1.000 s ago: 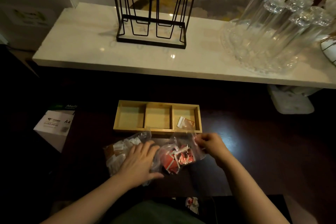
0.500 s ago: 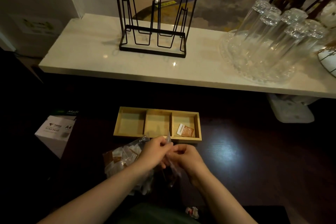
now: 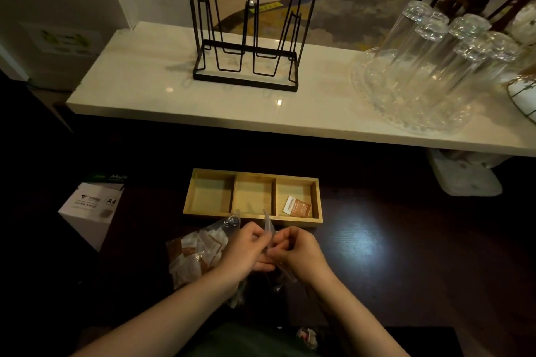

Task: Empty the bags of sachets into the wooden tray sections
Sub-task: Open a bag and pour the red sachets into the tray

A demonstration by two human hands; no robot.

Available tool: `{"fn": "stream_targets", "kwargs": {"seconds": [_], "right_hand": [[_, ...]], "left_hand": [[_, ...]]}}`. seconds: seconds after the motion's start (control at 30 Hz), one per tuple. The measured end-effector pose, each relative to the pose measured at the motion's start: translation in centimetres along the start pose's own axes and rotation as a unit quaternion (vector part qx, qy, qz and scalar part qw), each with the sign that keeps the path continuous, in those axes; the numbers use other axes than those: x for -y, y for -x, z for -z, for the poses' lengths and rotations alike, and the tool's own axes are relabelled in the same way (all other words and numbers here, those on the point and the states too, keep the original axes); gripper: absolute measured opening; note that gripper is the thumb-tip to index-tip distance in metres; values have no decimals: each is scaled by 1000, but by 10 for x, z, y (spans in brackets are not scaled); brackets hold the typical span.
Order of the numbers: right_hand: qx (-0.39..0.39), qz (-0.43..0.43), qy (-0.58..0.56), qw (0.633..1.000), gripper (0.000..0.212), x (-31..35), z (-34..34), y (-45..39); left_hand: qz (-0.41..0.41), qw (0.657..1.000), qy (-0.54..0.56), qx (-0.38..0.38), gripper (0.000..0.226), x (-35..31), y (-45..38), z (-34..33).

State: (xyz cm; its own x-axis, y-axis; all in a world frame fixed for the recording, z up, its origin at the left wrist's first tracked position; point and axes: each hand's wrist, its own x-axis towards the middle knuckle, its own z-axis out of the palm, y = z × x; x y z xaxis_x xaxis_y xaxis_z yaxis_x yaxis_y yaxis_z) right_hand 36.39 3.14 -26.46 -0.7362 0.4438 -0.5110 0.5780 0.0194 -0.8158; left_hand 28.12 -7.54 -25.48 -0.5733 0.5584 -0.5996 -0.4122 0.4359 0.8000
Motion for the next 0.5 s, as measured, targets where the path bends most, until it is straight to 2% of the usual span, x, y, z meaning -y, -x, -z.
{"fn": "stream_targets", "kwargs": {"seconds": [0.13,0.33,0.43,0.5], "right_hand": [[20,-18,-54,998,12,-2,0,0],[41,-54,-163,984,13,-4,3,5],[14,-57,-154,986,13,-5,2,5],[-36,-48,-99,993,10,-6,-3,3]], "left_hand": [[-32,999,-2,6,12,12,2,0],[-37,999,2,11,14,12,-3,2],[-60,996,-61,-18,13,12,-3,-2],[-85,990,-104,-42,20,13,-2,-6]]}}
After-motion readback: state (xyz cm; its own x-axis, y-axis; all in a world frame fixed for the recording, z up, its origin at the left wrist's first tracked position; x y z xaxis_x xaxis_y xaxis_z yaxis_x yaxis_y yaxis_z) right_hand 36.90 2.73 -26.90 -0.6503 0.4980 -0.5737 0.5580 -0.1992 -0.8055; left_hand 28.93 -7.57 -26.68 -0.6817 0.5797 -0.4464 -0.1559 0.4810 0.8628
